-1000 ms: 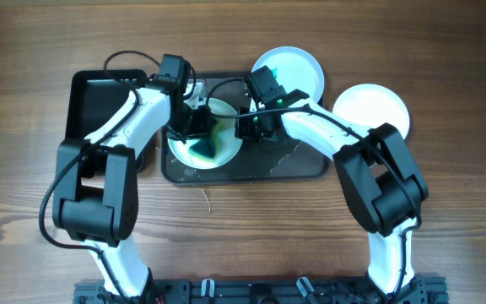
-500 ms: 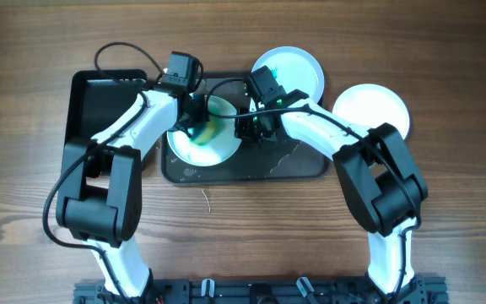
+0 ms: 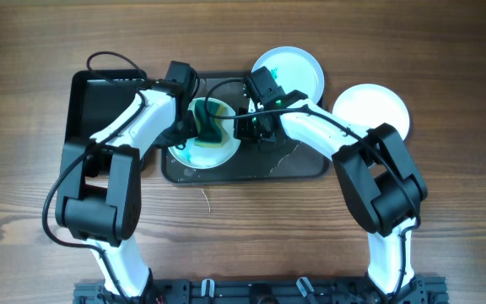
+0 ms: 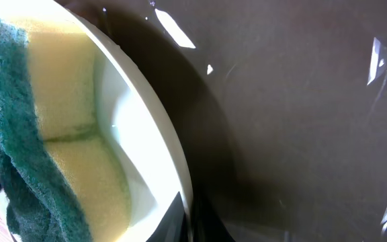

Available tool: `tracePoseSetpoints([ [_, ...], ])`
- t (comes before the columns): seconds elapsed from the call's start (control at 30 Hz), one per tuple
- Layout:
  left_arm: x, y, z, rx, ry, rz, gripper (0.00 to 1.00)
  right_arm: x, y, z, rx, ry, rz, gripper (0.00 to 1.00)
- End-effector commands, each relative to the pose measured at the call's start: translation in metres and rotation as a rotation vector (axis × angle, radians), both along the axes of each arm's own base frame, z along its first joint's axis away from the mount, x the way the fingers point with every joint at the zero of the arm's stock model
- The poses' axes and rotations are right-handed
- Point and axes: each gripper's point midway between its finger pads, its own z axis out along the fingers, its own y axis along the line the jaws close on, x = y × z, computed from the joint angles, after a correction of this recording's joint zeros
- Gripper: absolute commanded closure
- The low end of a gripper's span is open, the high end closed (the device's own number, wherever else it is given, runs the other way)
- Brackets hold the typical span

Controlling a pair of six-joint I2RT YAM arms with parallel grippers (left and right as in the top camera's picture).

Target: Clean dirty plates on tray and stack at the side

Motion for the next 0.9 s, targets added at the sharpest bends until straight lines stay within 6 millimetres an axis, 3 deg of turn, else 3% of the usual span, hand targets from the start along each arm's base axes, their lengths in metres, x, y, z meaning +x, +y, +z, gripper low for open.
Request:
tracePoseSetpoints([
  [0.0,0.002,-0.014,-0.004,-0.092,0.012,-0.043,0.96,0.001,-0.007,-0.015,-0.036,0.020,-0.011,0.96],
  [0.13,0.022,-0.022,0.014,-0.119,-0.051,-0.047,0.93,0.001,-0.007,-0.015,-0.035,0.020,-0.011,0.96],
  [0.3,0.047,-0.036,0.042,-0.187,-0.135,-0.059,0.68,-0.002,-0.005,-0.014,-0.004,0.043,-0.002,0.96],
  [0.4,0.058,-0.040,0.049,-0.209,-0.175,-0.063,0.61,-0.005,-0.002,-0.010,0.074,0.069,0.057,0.96],
  [0.63,0.063,-0.068,0.042,-0.375,-0.164,-0.131,0.58,-0.009,-0.002,-0.016,0.179,0.128,0.108,0.96],
  [0.87,0.051,-0.083,0.039,-0.468,-0.109,-0.142,0.66,-0.005,0.000,-0.016,0.185,0.111,0.108,0.96],
])
